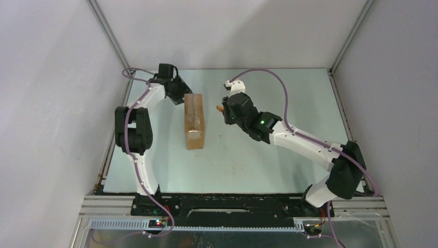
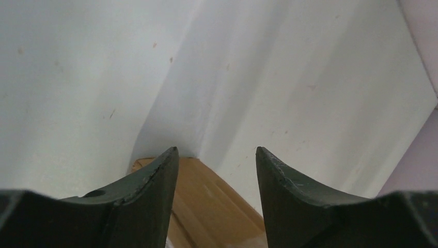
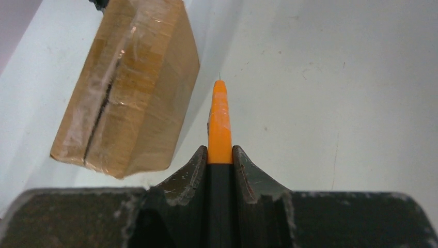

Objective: Unpack the express box
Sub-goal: Cut the express box at the center of the board.

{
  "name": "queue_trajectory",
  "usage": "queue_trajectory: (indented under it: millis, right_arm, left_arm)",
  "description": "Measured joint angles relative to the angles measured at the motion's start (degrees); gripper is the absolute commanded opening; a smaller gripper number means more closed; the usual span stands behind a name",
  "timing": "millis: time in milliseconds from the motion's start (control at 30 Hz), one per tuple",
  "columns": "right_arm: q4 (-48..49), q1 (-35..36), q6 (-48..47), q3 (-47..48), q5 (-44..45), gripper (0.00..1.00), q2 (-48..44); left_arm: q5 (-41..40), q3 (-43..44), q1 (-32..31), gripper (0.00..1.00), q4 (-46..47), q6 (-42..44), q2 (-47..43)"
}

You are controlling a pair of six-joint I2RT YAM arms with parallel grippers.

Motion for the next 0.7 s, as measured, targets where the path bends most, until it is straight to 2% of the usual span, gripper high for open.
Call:
queue_trajectory:
  millis: [133,333,700]
  right_arm:
    - [-0.02,0.79,-1.31,1.99,-0.09,0.0,2.84]
    - [0.04,1.29,-3.61,4.5,-0.52,0.0,6.1]
    - [0.28,2.25,-5.73,5.99,-4.55,0.0,7.78]
  left_arm:
    - [0.79,-8.24,-0.15,0.54,3.72,-2.97,-2.23]
    - [0.13,-24.94,0.11,0.48,10.14,-10.4,-13.68]
    - [-1.4,-44.37,-2.21,0.41,19.82,-19.45,-29.51]
